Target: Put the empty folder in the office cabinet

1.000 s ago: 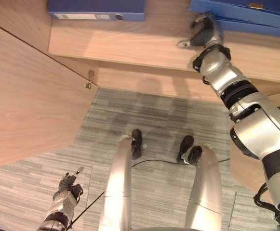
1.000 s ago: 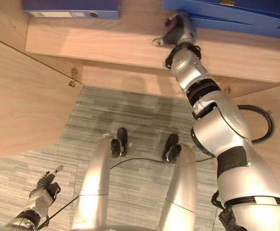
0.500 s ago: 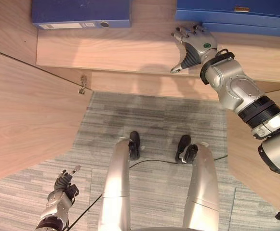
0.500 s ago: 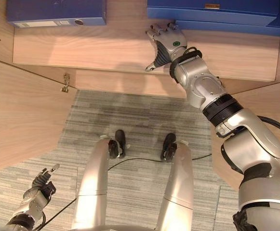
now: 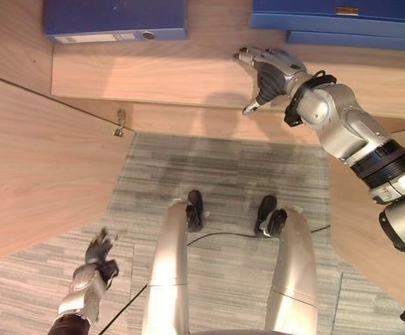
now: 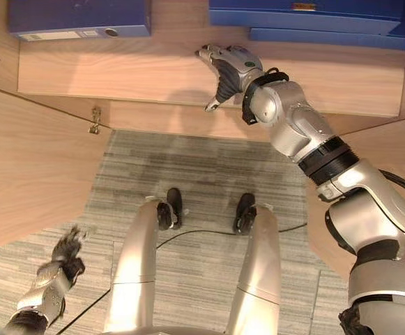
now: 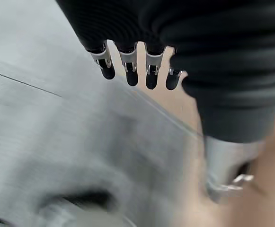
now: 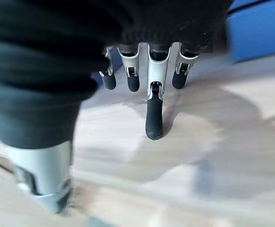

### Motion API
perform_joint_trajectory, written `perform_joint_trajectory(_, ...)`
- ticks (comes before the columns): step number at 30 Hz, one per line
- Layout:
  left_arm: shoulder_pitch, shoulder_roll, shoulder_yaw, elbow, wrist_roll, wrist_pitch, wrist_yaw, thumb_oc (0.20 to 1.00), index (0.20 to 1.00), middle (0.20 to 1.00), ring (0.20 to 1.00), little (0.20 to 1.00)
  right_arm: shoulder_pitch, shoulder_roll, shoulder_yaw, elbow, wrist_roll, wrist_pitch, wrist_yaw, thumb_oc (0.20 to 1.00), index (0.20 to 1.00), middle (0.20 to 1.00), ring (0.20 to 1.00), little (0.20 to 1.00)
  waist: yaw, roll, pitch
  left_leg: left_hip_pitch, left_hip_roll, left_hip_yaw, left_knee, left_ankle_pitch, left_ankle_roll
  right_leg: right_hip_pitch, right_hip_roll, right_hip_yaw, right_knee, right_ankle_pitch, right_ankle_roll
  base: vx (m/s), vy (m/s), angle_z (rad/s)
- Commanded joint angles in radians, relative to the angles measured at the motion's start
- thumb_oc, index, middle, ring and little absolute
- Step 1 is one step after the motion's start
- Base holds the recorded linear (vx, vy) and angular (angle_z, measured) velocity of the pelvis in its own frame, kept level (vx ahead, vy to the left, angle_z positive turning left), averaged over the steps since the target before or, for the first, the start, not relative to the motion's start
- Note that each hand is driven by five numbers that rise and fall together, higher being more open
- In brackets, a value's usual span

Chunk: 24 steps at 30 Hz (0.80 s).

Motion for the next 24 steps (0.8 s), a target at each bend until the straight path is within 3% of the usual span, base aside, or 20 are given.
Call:
perform_joint_trajectory(1,-0.047,0.014,0.098,0.110,0.020,-0.061,-0.005,1.000,1.000,1.000,1.000,1.000,0.016,0.043,0.034,-0.203,0.187,-0.100,0.053,1.000,1.000,1.000,1.000,1.000,-0.017,0.014,0.017,-0.033,-0.006,-0.020,-0.069,0.033,0.038,0.006,0.013,0.007,-0.080,0.044,0.013,0.00,0.000,0.00)
perform_joint_trajectory(6,-0.053,0.019,0.104,0.037,0.001,-0.081,-0.015,1.000,1.000,1.000,1.000,1.000,0.010,0.048,0.022,-0.323,0.383,-0.126,0.068,1.000,1.000,1.000,1.000,1.000,-0.020,0.008,0.006,-0.040,-0.006,-0.022,-0.067,0.035,0.038,-0.001,0.018,0.004,-0.083,0.049,0.012,0.00,-0.002,0.01)
perform_joint_trajectory(8,-0.027,0.032,0.084,0.034,0.000,-0.088,-0.023,1.000,1.000,1.000,1.000,1.000,-0.006,0.125,0.003,-0.279,0.592,-0.158,0.009,1.000,1.000,1.000,1.000,1.000,-0.006,0.009,-0.008,-0.043,-0.003,-0.020,-0.067,0.040,0.039,-0.005,0.016,0.002,-0.080,0.050,0.011,0.00,0.001,0.04)
perform_joint_trajectory(11,-0.021,0.037,0.070,0.042,0.000,-0.090,-0.020,1.000,1.000,1.000,1.000,1.000,-0.019,0.174,0.005,-0.226,0.624,-0.174,-0.026,1.000,1.000,1.000,1.000,1.000,0.004,0.011,-0.011,-0.043,-0.001,-0.020,-0.066,0.041,0.039,-0.006,0.015,0.002,-0.079,0.050,0.012,0.00,0.000,0.00)
perform_joint_trajectory(15,-0.019,0.051,0.038,0.067,-0.002,-0.098,-0.007,1.000,1.000,1.000,1.000,1.000,-0.036,0.326,-0.017,-0.089,0.696,-0.194,-0.107,1.000,1.000,1.000,1.000,1.000,0.023,0.020,-0.013,-0.038,-0.002,-0.016,-0.073,0.044,0.041,0.000,0.011,0.001,-0.079,0.048,0.009,0.00,0.000,0.00)
perform_joint_trajectory(16,-0.019,0.052,0.039,0.068,-0.002,-0.099,-0.007,1.000,1.000,1.000,1.000,1.000,-0.038,0.329,-0.016,-0.085,0.696,-0.196,-0.107,1.000,1.000,1.000,1.000,1.000,0.022,0.019,-0.012,-0.037,-0.002,-0.016,-0.073,0.044,0.041,0.000,0.011,0.001,-0.080,0.048,0.009,0.00,0.000,0.00)
perform_joint_trajectory(18,-0.029,0.055,0.018,0.087,-0.010,-0.106,0.008,1.000,1.000,1.000,1.000,1.000,-0.054,0.431,-0.049,0.046,0.697,-0.207,-0.186,1.000,1.000,1.000,1.000,1.000,0.034,0.025,-0.012,-0.032,-0.004,-0.016,-0.080,0.046,0.042,0.007,0.010,0.000,-0.085,0.048,0.009,0.00,0.000,0.00)
perform_joint_trajectory(22,-0.043,0.060,0.002,0.100,-0.017,-0.113,0.019,1.000,1.000,1.000,1.000,1.000,-0.076,0.510,-0.075,0.151,0.688,-0.218,-0.246,1.000,1.000,1.000,1.000,1.000,0.039,0.027,-0.008,-0.027,-0.006,-0.015,-0.085,0.047,0.043,0.014,0.009,-0.002,-0.092,0.049,0.008,0.00,0.000,0.00)
perform_joint_trajectory(23,-0.059,0.065,-0.015,0.106,-0.020,-0.121,0.036,1.000,1.000,1.000,1.000,1.000,-0.108,0.595,-0.113,0.285,0.690,-0.215,-0.311,1.000,1.000,1.000,1.000,1.000,0.049,0.033,-0.011,-0.025,-0.009,-0.014,-0.086,0.047,0.044,0.016,0.007,-0.002,-0.093,0.047,0.007,0.00,0.000,0.00)
perform_joint_trajectory(24,-0.059,0.066,-0.014,0.107,-0.020,-0.121,0.036,1.000,1.000,1.000,1.000,1.000,-0.111,0.598,-0.114,0.289,0.690,-0.217,-0.311,1.000,1.000,1.000,1.000,1.000,0.049,0.032,-0.010,-0.025,-0.009,-0.014,-0.086,0.047,0.044,0.016,0.007,-0.003,-0.093,0.047,0.007,0.00,0.000,0.00)
